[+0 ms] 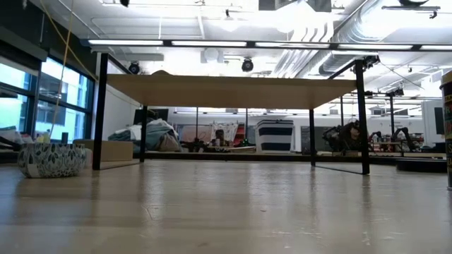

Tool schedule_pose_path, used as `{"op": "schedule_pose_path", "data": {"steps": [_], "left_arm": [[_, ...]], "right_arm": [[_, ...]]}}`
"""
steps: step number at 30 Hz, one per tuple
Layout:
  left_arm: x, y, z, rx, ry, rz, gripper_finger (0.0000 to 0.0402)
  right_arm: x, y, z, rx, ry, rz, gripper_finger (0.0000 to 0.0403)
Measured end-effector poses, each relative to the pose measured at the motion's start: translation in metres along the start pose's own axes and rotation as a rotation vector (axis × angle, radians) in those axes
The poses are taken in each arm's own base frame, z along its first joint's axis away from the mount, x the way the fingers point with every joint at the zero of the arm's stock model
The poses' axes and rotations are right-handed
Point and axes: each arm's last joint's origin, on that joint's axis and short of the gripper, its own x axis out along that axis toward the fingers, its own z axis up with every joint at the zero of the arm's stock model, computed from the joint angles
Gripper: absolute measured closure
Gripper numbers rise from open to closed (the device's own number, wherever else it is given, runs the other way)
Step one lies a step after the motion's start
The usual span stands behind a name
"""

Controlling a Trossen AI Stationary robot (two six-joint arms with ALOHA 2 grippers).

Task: Shelf spices
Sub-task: Remove the green spice bottle from the shelf

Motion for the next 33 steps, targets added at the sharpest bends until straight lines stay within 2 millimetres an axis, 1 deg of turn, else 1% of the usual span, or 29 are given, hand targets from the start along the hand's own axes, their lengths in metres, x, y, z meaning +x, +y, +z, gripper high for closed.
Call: {"op": "schedule_pose_path", "data": {"steps": [3,7,9,11,13,15,17,19,23,26,28,33], "left_arm": [[0.010,-0.003,-0.005,0.004,0.043,-0.040,0.0284],[0.016,-0.005,-0.007,-0.010,0.049,-0.063,0.0261],[0.016,-0.006,-0.005,-0.043,0.032,-0.062,0.0252],[0.015,-0.005,-0.003,-0.080,0.012,-0.061,0.0247],[0.013,-0.005,-0.001,-0.116,-0.004,-0.047,0.0245],[0.011,-0.004,0.001,-0.144,-0.020,-0.039,0.0245],[0.009,-0.003,0.003,-0.149,-0.035,-0.039,0.0245],[0.007,-0.003,0.004,-0.153,-0.047,-0.040,0.0245],[0.004,-0.002,0.006,-0.163,-0.062,-0.035,0.0245],[0.003,-0.002,0.005,-0.162,-0.056,-0.027,0.0245],[0.004,-0.001,0.005,-0.161,-0.052,-0.013,0.0245],[0.004,0.000,0.005,-0.170,-0.054,0.012,0.0245]], "right_arm": [[0.026,0.013,-0.037,0.093,0.048,0.016,0.0222],[0.065,0.016,-0.088,0.223,0.110,0.008,0.0222],[0.082,0.010,-0.112,0.282,0.132,-0.024,0.0222],[0.096,-0.001,-0.133,0.336,0.144,-0.092,0.0222],[0.108,-0.015,-0.150,0.386,0.140,-0.171,0.0222],[0.118,-0.027,-0.162,0.421,0.134,-0.231,0.0222],[0.126,-0.038,-0.171,0.441,0.125,-0.281,0.0222],[0.132,-0.047,-0.175,0.448,0.098,-0.313,0.0222],[0.140,-0.057,-0.177,0.425,0.028,-0.337,0.0222],[0.144,-0.064,-0.178,0.413,0.013,-0.362,0.0218],[0.146,-0.066,-0.179,0.413,0.025,-0.372,0.0187],[0.146,-0.066,-0.182,0.393,0.103,-0.381,0.0085]]}}
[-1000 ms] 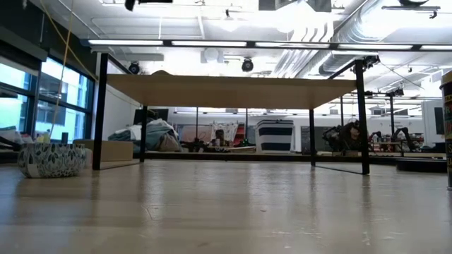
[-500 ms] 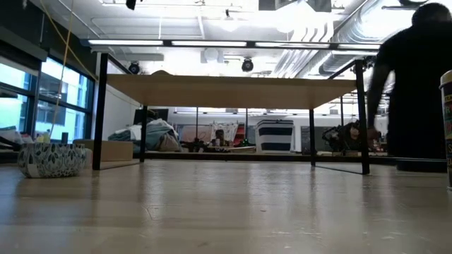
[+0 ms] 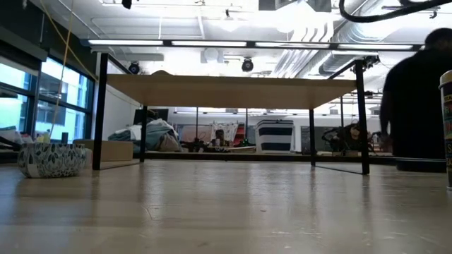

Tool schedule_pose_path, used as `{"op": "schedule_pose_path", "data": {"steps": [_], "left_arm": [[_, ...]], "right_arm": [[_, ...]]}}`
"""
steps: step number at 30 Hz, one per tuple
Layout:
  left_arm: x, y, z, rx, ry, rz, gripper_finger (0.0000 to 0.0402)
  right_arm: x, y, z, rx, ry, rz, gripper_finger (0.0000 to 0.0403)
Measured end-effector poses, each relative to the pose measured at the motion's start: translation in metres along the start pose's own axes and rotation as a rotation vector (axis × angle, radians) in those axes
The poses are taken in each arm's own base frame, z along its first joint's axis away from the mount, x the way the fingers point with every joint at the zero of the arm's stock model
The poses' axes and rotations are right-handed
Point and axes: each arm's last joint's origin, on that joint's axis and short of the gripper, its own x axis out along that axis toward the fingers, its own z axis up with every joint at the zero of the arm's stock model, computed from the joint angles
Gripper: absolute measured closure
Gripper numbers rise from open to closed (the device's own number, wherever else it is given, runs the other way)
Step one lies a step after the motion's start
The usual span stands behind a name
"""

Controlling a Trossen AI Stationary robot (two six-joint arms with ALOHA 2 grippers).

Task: Shelf spices
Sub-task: Remove the green spice bottle from the shelf, then remove the orange spice pack from the shelf

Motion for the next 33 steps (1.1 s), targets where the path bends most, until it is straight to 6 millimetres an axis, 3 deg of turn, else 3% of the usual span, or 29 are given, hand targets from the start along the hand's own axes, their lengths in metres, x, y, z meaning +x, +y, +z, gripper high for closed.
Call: {"op": "schedule_pose_path", "data": {"steps": [4,10,21,25,33], "left_arm": [[0.000,0.001,0.000,0.011,-0.004,0.023,0.0245],[0.000,0.001,0.000,0.018,-0.007,0.046,0.0245],[0.002,0.002,-0.005,0.073,0.043,0.059,0.0245],[0.015,-0.003,-0.031,0.101,0.311,-0.074,0.0245],[0.055,-0.010,-0.074,-0.021,0.635,-0.151,0.0245]], "right_arm": [[-0.005,0.003,-0.002,-0.101,0.069,-0.005,0.0043],[-0.032,0.015,-0.004,-0.233,0.090,0.045,0.0034],[-0.128,0.011,0.018,-0.356,-0.029,-0.055,0.0032],[-0.147,0.020,0.044,-0.293,-0.178,0.095,0.0032],[-0.149,0.037,0.129,-0.251,-0.289,0.132,0.0032]]}}
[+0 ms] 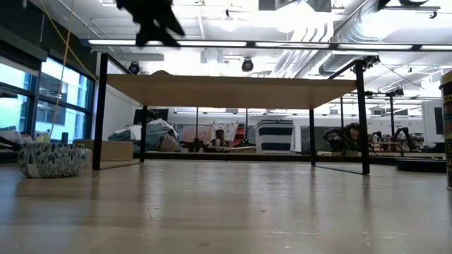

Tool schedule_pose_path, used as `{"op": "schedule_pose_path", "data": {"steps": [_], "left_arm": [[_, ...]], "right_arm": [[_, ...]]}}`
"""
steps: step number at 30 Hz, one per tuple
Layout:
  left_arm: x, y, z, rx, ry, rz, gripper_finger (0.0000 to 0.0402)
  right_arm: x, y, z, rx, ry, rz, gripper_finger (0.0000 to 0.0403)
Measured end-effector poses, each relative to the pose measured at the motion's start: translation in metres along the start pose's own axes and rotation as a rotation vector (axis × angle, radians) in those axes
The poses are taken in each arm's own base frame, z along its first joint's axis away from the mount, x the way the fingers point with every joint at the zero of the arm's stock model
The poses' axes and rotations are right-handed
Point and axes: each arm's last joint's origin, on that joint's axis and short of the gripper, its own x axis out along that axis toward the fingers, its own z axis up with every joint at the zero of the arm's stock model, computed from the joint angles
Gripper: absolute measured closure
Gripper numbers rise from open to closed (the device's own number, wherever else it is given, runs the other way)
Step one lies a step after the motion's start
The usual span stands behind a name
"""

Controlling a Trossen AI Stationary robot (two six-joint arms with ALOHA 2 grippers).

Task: Shelf spices
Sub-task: Remove the orange spice pack from the shelf

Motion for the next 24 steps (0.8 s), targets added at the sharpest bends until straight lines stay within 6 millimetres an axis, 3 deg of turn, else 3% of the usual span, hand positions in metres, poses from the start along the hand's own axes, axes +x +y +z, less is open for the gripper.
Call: {"op": "schedule_pose_path", "data": {"steps": [4,9,13,24], "left_arm": [[0.024,0.008,-0.005,-0.119,0.217,0.052,0.0245],[0.044,0.014,0.000,-0.051,0.352,0.121,0.0245],[0.056,0.016,0.009,-0.096,0.368,0.104,0.0245],[0.093,0.022,-0.001,-0.261,0.487,0.125,0.0245]], "right_arm": [[0.014,-0.005,0.035,-0.012,0.000,0.031,0.0032],[0.024,-0.016,0.059,0.054,0.016,0.000,0.0032],[0.028,-0.021,0.068,0.050,0.028,-0.002,0.0032],[0.030,-0.024,0.073,-0.036,0.044,0.001,0.0032]]}}
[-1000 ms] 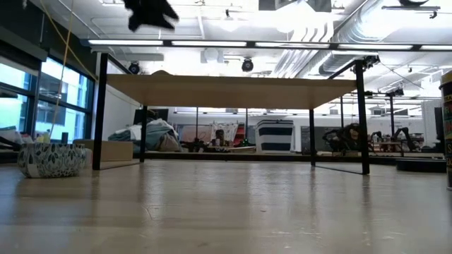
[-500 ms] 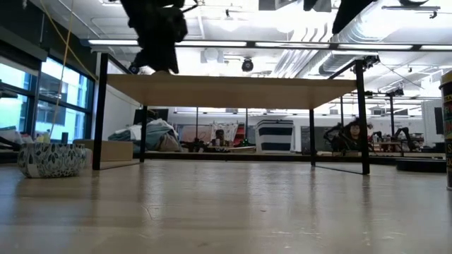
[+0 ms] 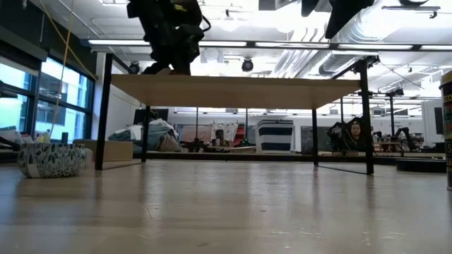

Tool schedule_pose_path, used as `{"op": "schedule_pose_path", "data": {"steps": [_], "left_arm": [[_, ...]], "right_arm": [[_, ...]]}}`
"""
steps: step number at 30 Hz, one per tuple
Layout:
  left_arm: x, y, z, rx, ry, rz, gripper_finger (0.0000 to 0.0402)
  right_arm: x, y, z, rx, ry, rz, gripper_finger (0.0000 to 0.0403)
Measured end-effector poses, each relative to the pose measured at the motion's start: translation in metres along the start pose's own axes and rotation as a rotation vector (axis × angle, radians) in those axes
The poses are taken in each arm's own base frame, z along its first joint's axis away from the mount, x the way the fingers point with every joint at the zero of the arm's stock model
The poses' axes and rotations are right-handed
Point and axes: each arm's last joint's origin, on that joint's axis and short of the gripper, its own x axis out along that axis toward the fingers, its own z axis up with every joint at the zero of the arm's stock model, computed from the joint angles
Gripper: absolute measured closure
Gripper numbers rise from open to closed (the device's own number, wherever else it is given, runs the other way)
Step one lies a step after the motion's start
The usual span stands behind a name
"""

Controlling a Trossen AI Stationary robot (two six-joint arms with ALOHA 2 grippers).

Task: Shelf spices
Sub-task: Remove the orange spice pack from the shelf

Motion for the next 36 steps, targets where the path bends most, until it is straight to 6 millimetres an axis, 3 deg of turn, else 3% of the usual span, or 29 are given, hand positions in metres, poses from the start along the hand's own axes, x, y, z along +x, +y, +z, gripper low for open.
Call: {"op": "schedule_pose_path", "data": {"steps": [5,11,15,29,36], "left_arm": [[-0.004,-0.002,0.003,-0.011,-0.053,-0.017,0.0245],[-0.033,-0.012,0.017,0.012,-0.177,-0.023,0.0245],[-0.040,-0.016,0.020,0.026,-0.203,-0.005,0.0245],[-0.005,-0.009,0.014,0.018,0.027,0.090,0.0245],[0.000,-0.010,0.016,0.001,0.045,0.066,0.0245]], "right_arm": [[0.000,0.000,0.000,-0.062,0.000,0.000,0.0032],[0.000,0.000,0.001,-0.136,-0.005,-0.004,0.0032],[0.000,-0.001,0.001,-0.155,-0.014,-0.011,0.0032],[0.000,0.000,0.002,-0.171,-0.036,-0.017,0.0032],[0.000,0.000,0.002,-0.165,-0.041,-0.016,0.0032]]}}
